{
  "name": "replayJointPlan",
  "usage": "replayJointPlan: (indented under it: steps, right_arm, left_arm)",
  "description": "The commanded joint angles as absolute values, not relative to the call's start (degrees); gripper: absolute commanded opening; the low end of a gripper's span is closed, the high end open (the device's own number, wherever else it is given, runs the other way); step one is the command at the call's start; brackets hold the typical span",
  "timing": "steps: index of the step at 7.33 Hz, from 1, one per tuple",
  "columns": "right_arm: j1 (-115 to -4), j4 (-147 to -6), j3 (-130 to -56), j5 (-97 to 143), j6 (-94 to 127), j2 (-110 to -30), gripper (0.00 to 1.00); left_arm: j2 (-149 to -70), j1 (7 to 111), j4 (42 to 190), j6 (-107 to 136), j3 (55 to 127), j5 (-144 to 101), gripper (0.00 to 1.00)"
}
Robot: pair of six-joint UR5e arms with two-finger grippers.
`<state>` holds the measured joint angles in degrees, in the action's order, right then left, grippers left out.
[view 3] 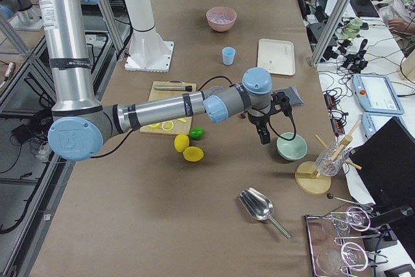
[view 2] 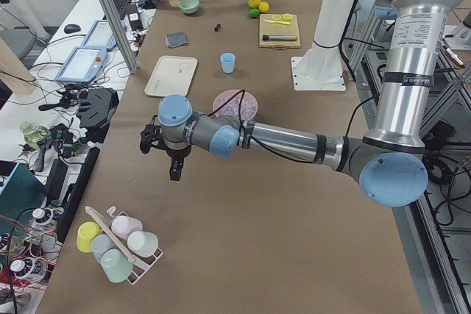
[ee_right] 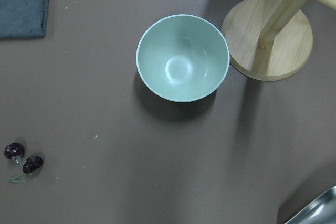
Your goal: Put ice and cherries in cup
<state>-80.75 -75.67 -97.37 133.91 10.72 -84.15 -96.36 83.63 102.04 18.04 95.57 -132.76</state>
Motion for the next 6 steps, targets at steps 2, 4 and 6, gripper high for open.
replayJointPlan:
  steps: [2, 4, 6]
  right_arm:
    - [-80.25, -75.59, -97.38, 133.77, 11.25, -83.58, 0.99]
    - [-80.33, -75.59, -97.12, 133.86, 11.08, -84.02, 0.99]
    - [-80.25, -75.59, -95.9, 133.42, 11.16, -83.59, 0.99]
  left_arm:
    - [-98.77, 79.02, 94.01, 25.03, 102.53, -129.61, 0.98]
    - [-99.23, 77.1, 93.6, 25.93, 108.15, -136.66, 0.98]
    - [-98.17, 70.0, 94.04, 26.01, 112.14, -136.41, 0.98]
